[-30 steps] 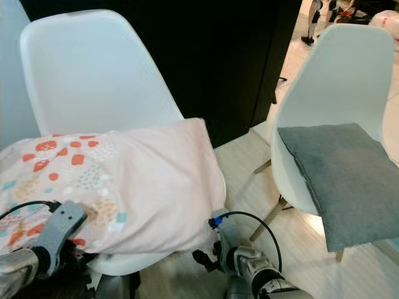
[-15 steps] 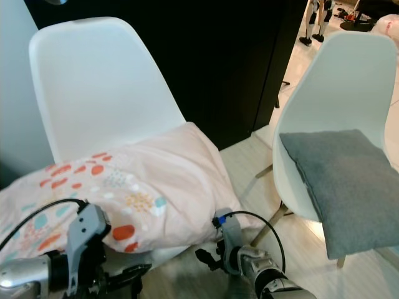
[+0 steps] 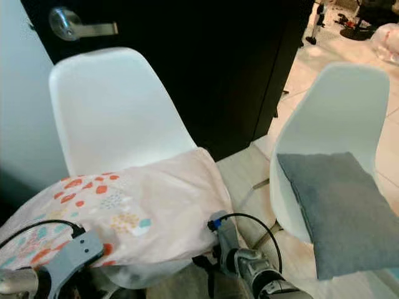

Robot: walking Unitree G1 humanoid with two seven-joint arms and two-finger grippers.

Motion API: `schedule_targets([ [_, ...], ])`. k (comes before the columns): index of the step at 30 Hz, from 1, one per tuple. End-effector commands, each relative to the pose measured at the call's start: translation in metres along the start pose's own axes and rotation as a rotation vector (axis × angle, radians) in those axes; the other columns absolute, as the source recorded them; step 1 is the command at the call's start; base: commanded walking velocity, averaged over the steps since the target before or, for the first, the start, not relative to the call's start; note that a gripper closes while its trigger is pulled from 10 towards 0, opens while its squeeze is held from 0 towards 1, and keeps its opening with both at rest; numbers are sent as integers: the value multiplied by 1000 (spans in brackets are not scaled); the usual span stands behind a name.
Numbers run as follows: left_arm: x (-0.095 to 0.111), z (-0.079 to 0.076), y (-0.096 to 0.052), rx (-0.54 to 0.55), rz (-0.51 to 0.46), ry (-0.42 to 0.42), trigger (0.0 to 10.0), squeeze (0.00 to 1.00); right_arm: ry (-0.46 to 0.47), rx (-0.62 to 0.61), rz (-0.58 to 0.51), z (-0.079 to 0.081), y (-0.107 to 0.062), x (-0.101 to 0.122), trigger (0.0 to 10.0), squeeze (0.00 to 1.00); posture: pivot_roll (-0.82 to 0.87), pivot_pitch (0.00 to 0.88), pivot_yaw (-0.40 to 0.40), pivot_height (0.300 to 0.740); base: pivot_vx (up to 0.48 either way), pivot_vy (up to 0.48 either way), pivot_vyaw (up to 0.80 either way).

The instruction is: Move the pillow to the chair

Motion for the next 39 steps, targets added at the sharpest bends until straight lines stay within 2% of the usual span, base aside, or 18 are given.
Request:
schedule_targets([
  [1, -10, 16, 0, 114, 60, 6, 10000, 0, -7, -2, 9, -1, -1, -3, 10000, 0, 4, 115, -81, 701, 0, 0, 0],
  [3, -8, 27, 5, 202, 61, -3, 10000, 0, -10, 6, 7, 0, 0, -2, 10000, 0, 4, 115, -81, 715, 0, 0, 0],
  [9, 15, 20, 21, 200, -46, -49, 10000, 0, -13, -3, -51, -1, -1, 10, 10000, 0, 5, 122, -79, 738, 0, 0, 0],
  [11, 38, 14, 31, 187, -172, -75, 10000, 0, -32, -104, -128, -13, -6, 28, 10000, 0, 3, 123, -78, 740, 0, 0, 0],
  [15, 63, 13, 38, 197, -288, -93, 10000, 0, 88, -111, -293, -16, -12, 58, 10000, 0, -1, 122, -77, 740, 0, 0, 0],
  [16, 63, 13, 38, 197, -288, -93, 10000, 0, 88, -111, -293, -16, -12, 58, 10000, 0, -1, 122, -77, 740, 0, 0, 0],
  [17, 69, 12, 42, 198, -307, -92, 10000, 0, 183, -82, -405, -17, -16, 76, 10000, 0, -2, 122, -78, 740, 0, 0, 0],
  [18, 69, 12, 42, 198, -307, -92, 10000, 0, 183, -82, -405, -17, -16, 76, 10000, 0, -2, 122, -78, 740, 0, 0, 0],
  [20, 73, 10, 47, 185, -305, -74, 10000, 0, 360, 145, -556, -3, -22, 104, 10000, 0, -9, 122, -76, 740, 0, 0, 0],
  [22, 74, 9, 47, 184, -305, -70, 10000, 0, 364, 191, -563, 1, -22, 107, 10000, 0, -9, 122, -76, 740, 0, 0, 0],
  [24, 72, 11, 48, 192, -298, -59, 10000, 0, 130, 362, -406, 29, -12, 94, 10000, 0, -11, 121, -76, 740, 0, 0, 0],
  [25, 71, 11, 49, 195, -293, -55, 10000, 0, 63, 390, -357, 34, -10, 88, 10000, 0, -11, 121, -76, 740, 0, 0, 0],
  [26, 71, 11, 49, 195, -293, -55, 10000, 0, 63, 390, -357, 34, -10, 88, 10000, 0, -11, 121, -76, 740, 0, 0, 0],
  [27, 70, 12, 49, 202, -282, -41, 10000, 0, -108, 357, -253, 39, -4, 74, 10000, 0, -8, 123, -79, 740, 0, 0, 0],
  [30, 69, 13, 49, 205, -279, -35, 10000, 0, -172, 327, -222, 39, -1, 70, 10000, 0, -8, 123, -79, 740, 0, 0, 0],
  [33, 71, 14, 48, 214, -292, -39, 10000, 0, -354, 234, -117, 40, 6, 62, 10000, 0, -3, 125, -85, 740, 0, 0, 0],
  [36, 74, 13, 49, 217, -304, -43, 10000, 0, -412, 205, -40, 42, 11, 56, 10000, 0, -3, 125, -87, 740, 0, 0, 0],
  [39, 76, 11, 51, 220, -311, -41, 10000, 0, -435, 319, -38, 59, 13, 56, 10000, 0, -2, 125, -89, 740, 0, 0, 0],
])
Point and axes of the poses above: a point about 5 cm out from each wrist's last joint towards the gripper, its own y axis pointing out of the wrist towards the gripper, its own x axis along the axis of the wrist's last joint, z = x × y, the point moved 2 cm from there along y, pointing out of the wrist towards the gripper, and after that the axes turned 9 degrees about y, right-handed, at the moved point
